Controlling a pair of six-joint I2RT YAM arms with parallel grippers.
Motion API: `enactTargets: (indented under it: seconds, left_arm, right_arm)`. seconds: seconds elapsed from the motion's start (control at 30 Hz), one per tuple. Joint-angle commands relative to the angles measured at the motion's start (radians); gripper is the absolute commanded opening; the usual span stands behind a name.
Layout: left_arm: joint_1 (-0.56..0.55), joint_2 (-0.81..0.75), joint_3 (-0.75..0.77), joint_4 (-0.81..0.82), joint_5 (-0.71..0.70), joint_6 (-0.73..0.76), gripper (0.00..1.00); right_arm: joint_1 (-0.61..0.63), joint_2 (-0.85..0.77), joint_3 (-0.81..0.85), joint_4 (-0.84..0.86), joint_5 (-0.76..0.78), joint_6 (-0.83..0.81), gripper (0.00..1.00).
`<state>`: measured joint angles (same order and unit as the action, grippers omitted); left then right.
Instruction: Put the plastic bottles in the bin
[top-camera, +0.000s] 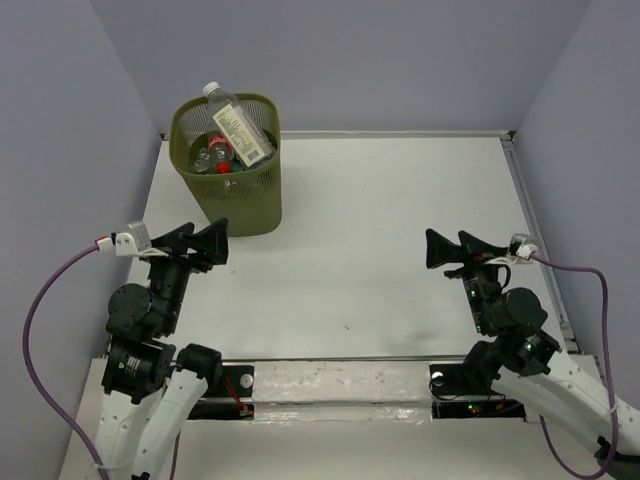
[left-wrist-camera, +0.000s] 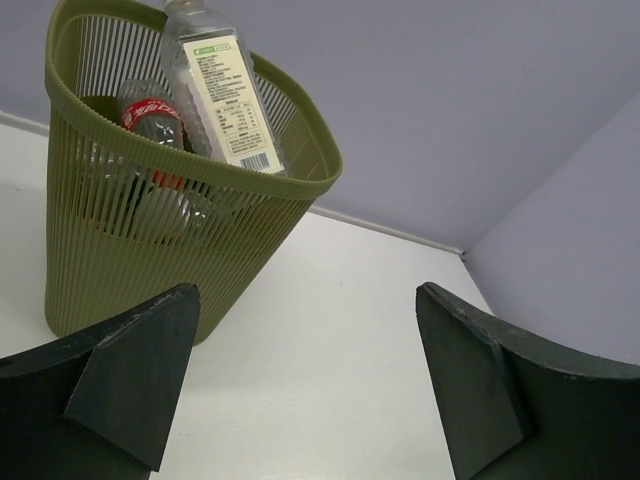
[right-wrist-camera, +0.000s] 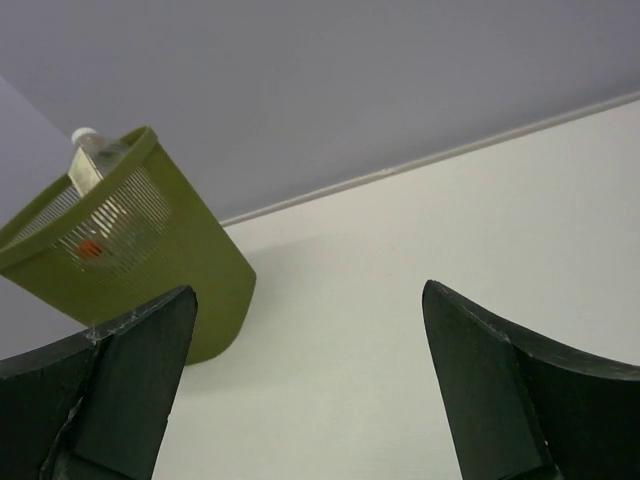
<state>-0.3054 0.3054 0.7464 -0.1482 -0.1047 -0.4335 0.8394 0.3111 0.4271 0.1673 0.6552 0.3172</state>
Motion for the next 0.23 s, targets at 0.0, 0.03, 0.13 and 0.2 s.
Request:
enactTargets:
  seconds: [0.0, 0.03, 0.13, 0.2]
  left_arm:
    - [0.008, -0.009, -0.028, 0.013, 0.008, -0.033, 0.99]
    - [0.008, -0.017, -0.033, 0.018, 0.010, -0.037, 0.99]
    - [0.008, -0.028, -0.058, 0.056, 0.040, -0.027, 0.99]
    - [0.009, -0.032, -0.079, 0.099, 0.040, -0.036, 0.99]
  right_arm:
    - [0.006, -0.006, -0.016, -0.080, 0.047, 0.017, 1.00]
    - [0.006, 0.009, -0.005, -0.080, 0.044, 0.005, 1.00]
    - [0.006, 0.043, 0.042, -0.081, 0.031, -0.027, 1.00]
    - [0.006, 0.055, 0.081, -0.078, 0.015, -0.036, 1.00]
